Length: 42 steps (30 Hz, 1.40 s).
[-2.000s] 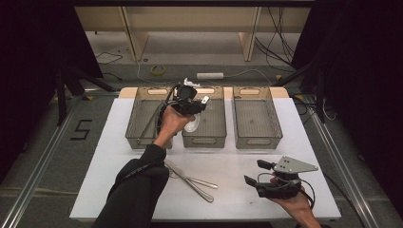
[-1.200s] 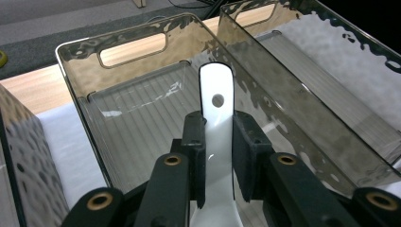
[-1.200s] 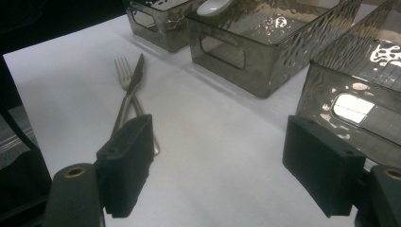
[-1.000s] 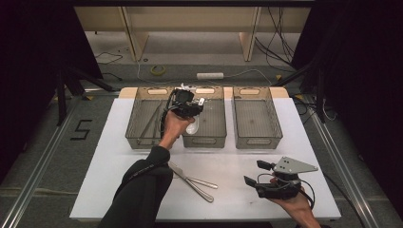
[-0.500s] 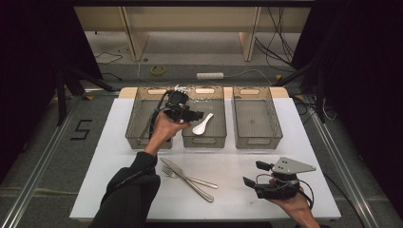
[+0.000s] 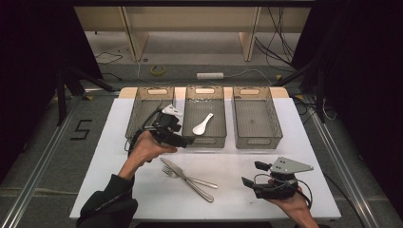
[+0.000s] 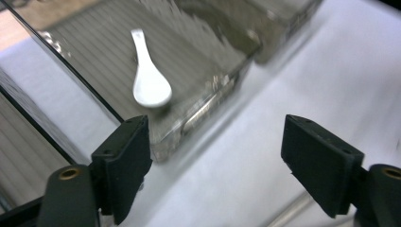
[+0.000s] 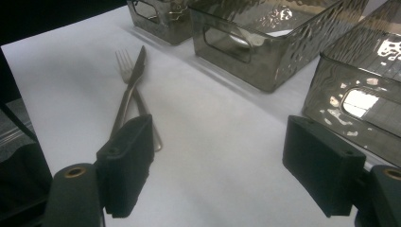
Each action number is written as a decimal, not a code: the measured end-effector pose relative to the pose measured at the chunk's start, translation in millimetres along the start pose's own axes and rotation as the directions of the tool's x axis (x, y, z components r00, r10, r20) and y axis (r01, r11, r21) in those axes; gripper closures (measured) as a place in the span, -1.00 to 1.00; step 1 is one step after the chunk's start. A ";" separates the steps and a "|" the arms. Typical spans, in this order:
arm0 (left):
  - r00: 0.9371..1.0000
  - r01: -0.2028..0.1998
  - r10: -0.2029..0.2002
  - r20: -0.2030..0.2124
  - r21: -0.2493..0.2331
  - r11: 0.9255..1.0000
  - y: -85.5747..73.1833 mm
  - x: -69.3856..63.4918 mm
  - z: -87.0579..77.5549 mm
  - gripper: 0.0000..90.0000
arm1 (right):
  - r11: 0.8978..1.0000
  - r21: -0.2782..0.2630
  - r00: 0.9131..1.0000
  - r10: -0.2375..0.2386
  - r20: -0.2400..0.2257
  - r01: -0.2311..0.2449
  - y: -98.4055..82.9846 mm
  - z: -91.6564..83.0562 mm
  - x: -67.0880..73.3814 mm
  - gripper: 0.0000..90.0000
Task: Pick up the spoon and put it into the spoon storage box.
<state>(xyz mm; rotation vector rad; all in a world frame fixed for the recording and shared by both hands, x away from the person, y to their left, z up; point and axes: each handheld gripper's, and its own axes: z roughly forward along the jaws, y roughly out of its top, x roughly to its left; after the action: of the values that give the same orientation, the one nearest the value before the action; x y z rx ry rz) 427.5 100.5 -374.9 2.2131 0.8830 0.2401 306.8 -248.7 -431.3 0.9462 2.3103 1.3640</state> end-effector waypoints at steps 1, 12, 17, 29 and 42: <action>1.000 -0.009 0.009 -0.002 0.004 1.000 -1.9 -2.0 0.3 -0.47 | 1.000 0.001 1.000 0.002 -0.001 -0.002 0.1 0.1 0.3 -0.41; 0.994 -0.104 0.101 0.029 0.110 0.988 -17.9 -19.5 14.2 -0.54 | 1.000 0.000 1.000 0.001 -0.004 -0.001 -0.6 -1.0 0.1 -0.41; 0.989 -0.143 0.136 0.063 0.131 0.981 -19.2 -27.1 17.5 -0.56 | 1.000 0.003 1.000 -0.002 -0.006 0.002 -0.6 -1.0 0.8 -0.41; 0.972 -0.227 0.212 0.102 0.180 0.957 -24.5 -40.1 20.8 -0.59 | 1.000 0.005 1.000 -0.002 -0.005 0.002 -0.8 -1.3 0.4 -0.41; 0.951 -0.303 0.274 0.145 0.250 0.920 -30.5 -49.8 28.4 -0.62 | 1.000 0.005 1.000 0.001 -0.007 -0.001 -1.3 -1.3 -0.7 -0.41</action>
<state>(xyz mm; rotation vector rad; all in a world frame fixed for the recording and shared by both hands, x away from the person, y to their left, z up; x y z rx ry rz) 386.0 66.9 -411.9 2.5850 0.5519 0.1421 306.1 -250.4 -431.8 0.9456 2.3198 1.3641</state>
